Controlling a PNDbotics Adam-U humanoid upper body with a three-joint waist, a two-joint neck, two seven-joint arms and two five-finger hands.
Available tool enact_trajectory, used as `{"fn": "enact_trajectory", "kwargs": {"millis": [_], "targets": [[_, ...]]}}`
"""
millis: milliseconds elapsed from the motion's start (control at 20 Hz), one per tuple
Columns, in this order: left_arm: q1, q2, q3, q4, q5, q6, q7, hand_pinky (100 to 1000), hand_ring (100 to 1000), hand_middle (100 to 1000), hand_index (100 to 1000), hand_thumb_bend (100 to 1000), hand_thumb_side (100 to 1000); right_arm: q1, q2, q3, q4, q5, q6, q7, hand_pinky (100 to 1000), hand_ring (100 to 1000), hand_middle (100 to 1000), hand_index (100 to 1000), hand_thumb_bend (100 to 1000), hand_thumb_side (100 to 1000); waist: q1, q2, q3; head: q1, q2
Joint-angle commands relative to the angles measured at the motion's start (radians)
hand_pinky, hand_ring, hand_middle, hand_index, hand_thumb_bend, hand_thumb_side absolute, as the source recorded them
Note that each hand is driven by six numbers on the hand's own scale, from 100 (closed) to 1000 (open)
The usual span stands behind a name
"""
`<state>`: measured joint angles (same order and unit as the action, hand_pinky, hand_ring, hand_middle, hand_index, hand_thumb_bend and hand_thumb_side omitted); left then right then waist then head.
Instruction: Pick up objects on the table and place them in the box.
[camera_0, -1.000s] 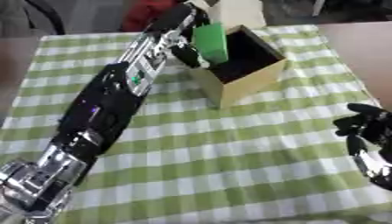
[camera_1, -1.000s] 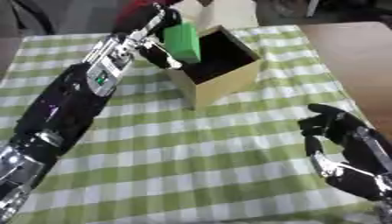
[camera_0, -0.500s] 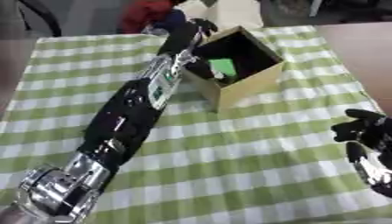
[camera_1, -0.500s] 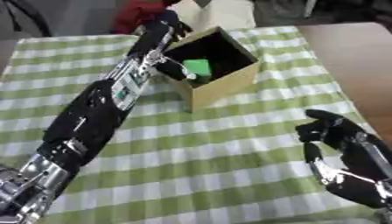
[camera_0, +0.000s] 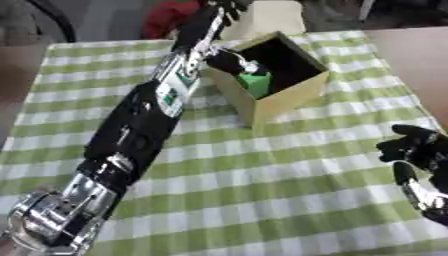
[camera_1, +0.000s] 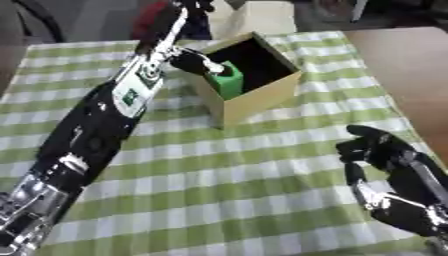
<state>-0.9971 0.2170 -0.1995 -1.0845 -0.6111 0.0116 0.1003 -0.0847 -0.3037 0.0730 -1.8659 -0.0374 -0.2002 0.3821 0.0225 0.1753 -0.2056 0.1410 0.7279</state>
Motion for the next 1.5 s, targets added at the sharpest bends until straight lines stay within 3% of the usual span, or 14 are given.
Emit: {"fn": "enact_trajectory", "kwargs": {"millis": [50, 300, 550, 950, 1150, 1500], "targets": [[0.017, 0.104, -0.009, -0.184, 0.167, 0.009, -0.022, 661, 651, 620, 787, 980, 254, 0.001, -0.015, -0.016, -0.008, 0.005, -0.002, -0.011, 708, 775, 613, 884, 100, 230, -0.004, -0.019, 0.009, -0.015, -0.007], [0.176, 0.246, 0.027, -0.471, 0.408, 0.077, -0.012, 649, 633, 600, 774, 943, 250, 0.011, -0.019, -0.029, -0.007, 0.011, -0.005, -0.026, 707, 774, 614, 884, 100, 226, -0.005, -0.025, 0.047, -0.038, 0.002], [0.379, 0.285, 0.074, -0.652, 0.530, 0.115, 0.024, 644, 626, 594, 774, 912, 270, 0.018, -0.024, -0.039, -0.011, 0.013, -0.007, -0.038, 707, 774, 614, 884, 100, 224, -0.006, -0.030, 0.076, -0.046, 0.018], [0.617, 0.159, 0.111, -0.731, 0.557, 0.105, 0.064, 626, 609, 575, 765, 828, 302, 0.027, -0.025, -0.051, -0.012, 0.015, -0.005, -0.053, 706, 774, 613, 884, 100, 232, -0.003, -0.030, 0.112, -0.037, 0.042], [0.684, 0.096, 0.123, -0.734, 0.554, 0.075, 0.074, 616, 598, 562, 760, 808, 313, 0.022, -0.021, -0.052, -0.012, 0.017, -0.003, -0.055, 706, 774, 613, 884, 100, 235, -0.003, -0.023, 0.121, -0.033, 0.042], [0.770, 0.061, 0.129, -0.732, 0.567, 0.053, 0.084, 609, 590, 554, 754, 797, 327, 0.018, -0.015, -0.053, -0.012, 0.018, -0.001, -0.058, 705, 773, 611, 884, 100, 237, -0.004, -0.016, 0.119, -0.034, 0.042]]}}
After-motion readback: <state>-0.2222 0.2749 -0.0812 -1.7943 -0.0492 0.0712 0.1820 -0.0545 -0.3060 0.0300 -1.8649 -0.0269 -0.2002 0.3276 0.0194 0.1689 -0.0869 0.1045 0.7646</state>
